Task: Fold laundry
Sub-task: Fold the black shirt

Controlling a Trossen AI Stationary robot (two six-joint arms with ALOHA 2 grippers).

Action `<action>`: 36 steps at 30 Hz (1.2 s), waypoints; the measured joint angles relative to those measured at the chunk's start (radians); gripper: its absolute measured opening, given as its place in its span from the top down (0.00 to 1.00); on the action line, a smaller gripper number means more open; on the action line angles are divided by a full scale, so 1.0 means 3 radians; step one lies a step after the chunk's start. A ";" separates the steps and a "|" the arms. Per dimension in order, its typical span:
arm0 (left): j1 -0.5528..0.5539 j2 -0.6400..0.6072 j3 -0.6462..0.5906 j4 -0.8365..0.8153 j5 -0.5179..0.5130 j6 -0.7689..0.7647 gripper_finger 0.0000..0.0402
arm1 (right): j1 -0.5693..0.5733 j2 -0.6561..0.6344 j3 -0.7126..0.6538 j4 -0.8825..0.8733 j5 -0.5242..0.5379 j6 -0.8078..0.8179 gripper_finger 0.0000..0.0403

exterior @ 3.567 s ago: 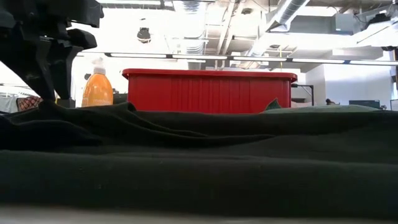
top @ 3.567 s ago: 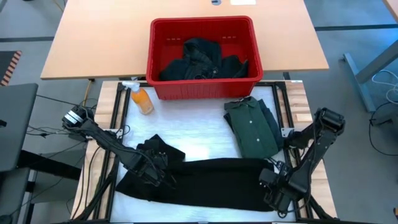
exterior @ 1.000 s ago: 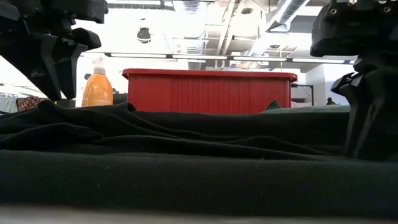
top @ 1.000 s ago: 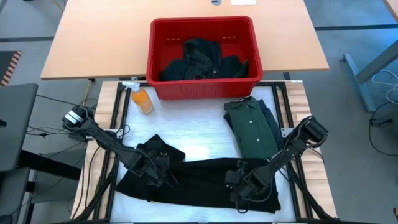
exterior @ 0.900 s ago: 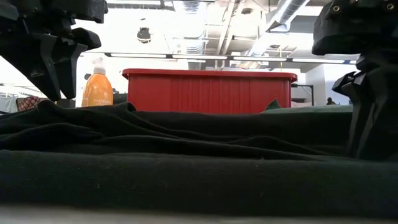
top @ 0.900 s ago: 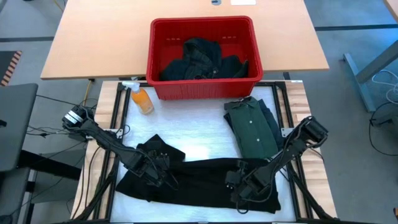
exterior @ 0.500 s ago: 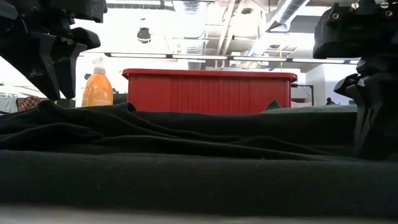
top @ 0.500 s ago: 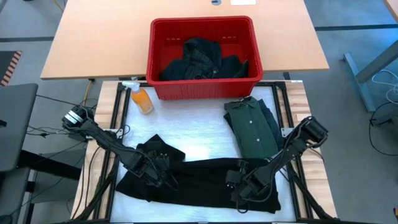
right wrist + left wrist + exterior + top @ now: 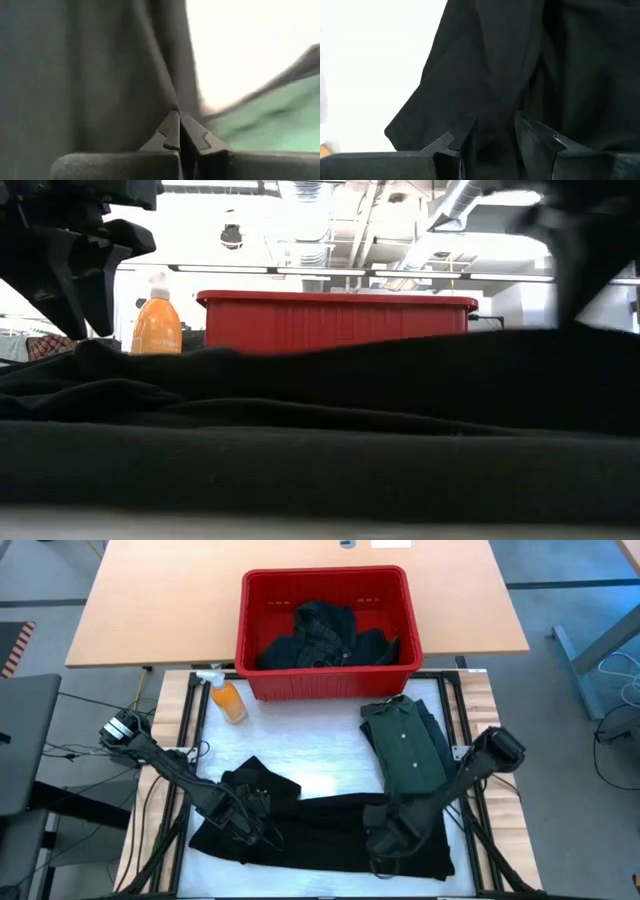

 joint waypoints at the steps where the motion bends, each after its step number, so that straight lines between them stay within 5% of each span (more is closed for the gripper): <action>1: -0.0001 0.0000 0.0000 0.0000 -0.0002 -0.0010 0.70 | -0.0063 0.0000 0.0096 -0.0165 0.0093 -0.0112 0.96; 6: -0.0005 0.0000 0.0000 0.0000 0.0014 -0.0105 0.70 | -0.0457 -0.0006 0.0288 -0.0608 0.0524 -0.0929 0.96; 14: -0.0106 0.0000 0.0000 0.0000 0.0030 -0.0238 0.70 | -0.1234 -0.0001 0.0168 -0.0473 0.0936 -0.1999 0.96; 20: -0.0128 0.0000 0.0000 0.0001 0.0002 -0.0276 0.70 | -0.1532 -0.0001 0.0169 -0.0407 0.0163 -0.1850 0.84; 28: -0.0127 0.0000 0.0000 0.0030 -0.0143 -0.0191 0.70 | -0.1319 -0.0027 0.0169 -0.0842 -0.0053 -0.1190 0.58; 32: -0.0134 0.0000 0.0000 0.0107 -0.0141 -0.0185 0.70 | -0.0831 -0.0157 0.0169 -0.0899 -0.0448 -0.0567 0.52; 36: -0.0139 0.0000 0.0000 0.0134 -0.0141 -0.0108 0.70 | -0.0122 -0.0340 0.0170 -0.0937 -0.0462 0.0272 0.51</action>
